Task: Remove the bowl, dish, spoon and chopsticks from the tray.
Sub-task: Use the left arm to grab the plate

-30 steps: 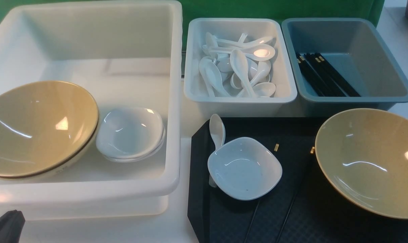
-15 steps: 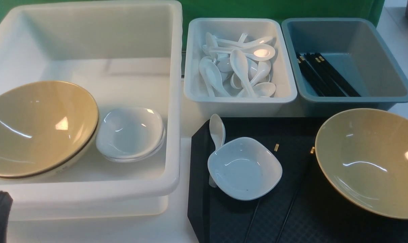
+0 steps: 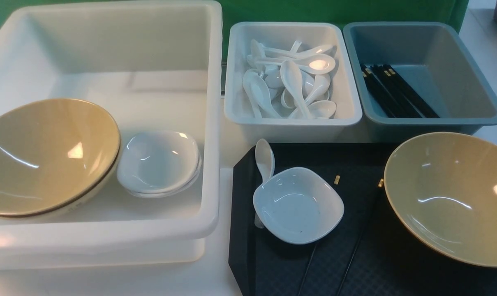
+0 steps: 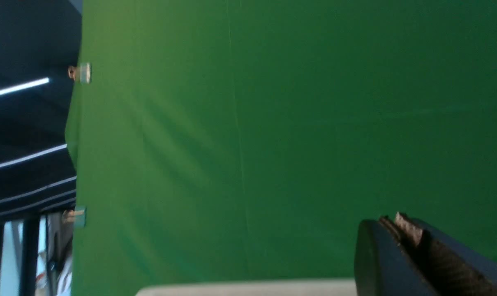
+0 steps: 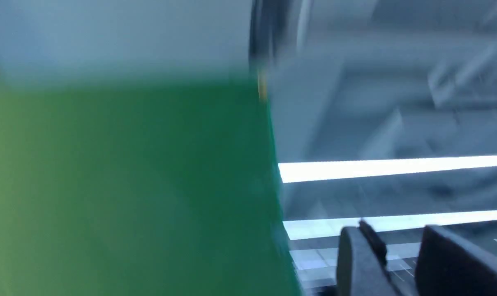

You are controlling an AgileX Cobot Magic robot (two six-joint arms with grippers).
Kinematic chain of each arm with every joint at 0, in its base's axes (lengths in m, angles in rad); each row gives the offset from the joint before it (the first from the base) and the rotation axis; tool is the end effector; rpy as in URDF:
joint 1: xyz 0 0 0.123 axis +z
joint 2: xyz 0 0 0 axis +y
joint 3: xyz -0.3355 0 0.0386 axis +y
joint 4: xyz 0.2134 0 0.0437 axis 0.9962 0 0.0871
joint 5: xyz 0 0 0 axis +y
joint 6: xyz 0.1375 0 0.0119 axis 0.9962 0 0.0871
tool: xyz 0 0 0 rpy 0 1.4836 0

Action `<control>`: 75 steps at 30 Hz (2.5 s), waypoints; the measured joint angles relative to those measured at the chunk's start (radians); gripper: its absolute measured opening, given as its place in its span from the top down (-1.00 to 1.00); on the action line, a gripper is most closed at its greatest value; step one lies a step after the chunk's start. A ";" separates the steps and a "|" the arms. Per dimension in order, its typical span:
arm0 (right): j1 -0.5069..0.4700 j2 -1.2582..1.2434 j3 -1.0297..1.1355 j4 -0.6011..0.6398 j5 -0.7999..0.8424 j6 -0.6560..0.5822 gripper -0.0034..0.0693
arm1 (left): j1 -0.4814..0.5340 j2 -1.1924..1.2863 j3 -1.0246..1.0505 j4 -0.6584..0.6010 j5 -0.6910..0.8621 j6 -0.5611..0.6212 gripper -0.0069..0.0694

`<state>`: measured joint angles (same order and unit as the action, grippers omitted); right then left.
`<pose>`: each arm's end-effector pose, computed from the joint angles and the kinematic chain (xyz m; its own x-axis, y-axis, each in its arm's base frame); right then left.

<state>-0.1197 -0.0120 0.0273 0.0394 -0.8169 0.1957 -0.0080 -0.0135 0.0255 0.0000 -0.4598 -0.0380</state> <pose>-0.0350 0.0002 0.3050 0.7818 0.1283 -0.6102 -0.0362 0.9863 0.1610 -0.0033 0.0000 0.2685 0.5091 -0.0421 -0.8596 0.0274 0.9991 -0.0327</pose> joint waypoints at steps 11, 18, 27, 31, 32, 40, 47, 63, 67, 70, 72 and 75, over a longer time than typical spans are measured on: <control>0.000 0.137 -0.303 0.043 0.353 0.037 0.25 | 0.000 0.131 -0.272 0.050 0.172 -0.397 0.84; 0.000 0.463 -0.451 0.042 0.754 0.018 0.25 | 0.000 0.490 -0.538 0.242 0.257 -0.425 0.84; 0.099 0.599 -0.460 0.044 1.113 0.013 0.63 | -0.217 0.829 -0.803 0.522 0.623 -0.651 0.84; 0.208 0.600 -0.466 0.044 1.324 -0.118 0.82 | -0.456 0.961 -0.968 0.507 0.950 -0.566 0.84; 0.231 0.600 -0.470 0.044 1.371 -0.144 0.82 | -0.510 1.004 -1.014 0.475 1.029 -0.517 0.84; 0.321 0.600 -0.479 0.043 1.521 -0.446 0.82 | -0.681 1.405 -1.362 -0.046 1.371 0.032 0.84; 0.323 0.600 -0.479 0.037 1.454 -0.510 0.82 | -0.681 1.731 -1.626 -0.399 1.449 0.267 0.84; 0.323 0.600 -0.479 0.036 1.427 -0.455 0.81 | -0.702 2.174 -2.026 -0.464 1.597 0.273 0.06; 0.323 0.600 -0.479 0.036 1.424 -0.455 0.81 | -0.703 2.176 -2.026 -0.393 1.613 0.270 -0.16; 0.323 0.600 -0.479 0.036 1.421 -0.455 0.81 | -0.697 2.176 -2.028 -0.264 1.657 0.256 -0.20; 0.323 0.600 -0.479 0.036 1.419 -0.454 0.81 | -0.693 2.181 -2.029 -0.190 1.679 0.241 -0.21; 0.323 0.600 -0.479 0.038 1.412 -0.452 0.81 | -0.690 2.198 -2.032 -0.112 1.688 0.223 -0.21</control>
<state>0.2032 0.5878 -0.4521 0.0770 0.5956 -0.2564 -0.6981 2.1842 -2.0065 -0.1121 1.2285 0.1850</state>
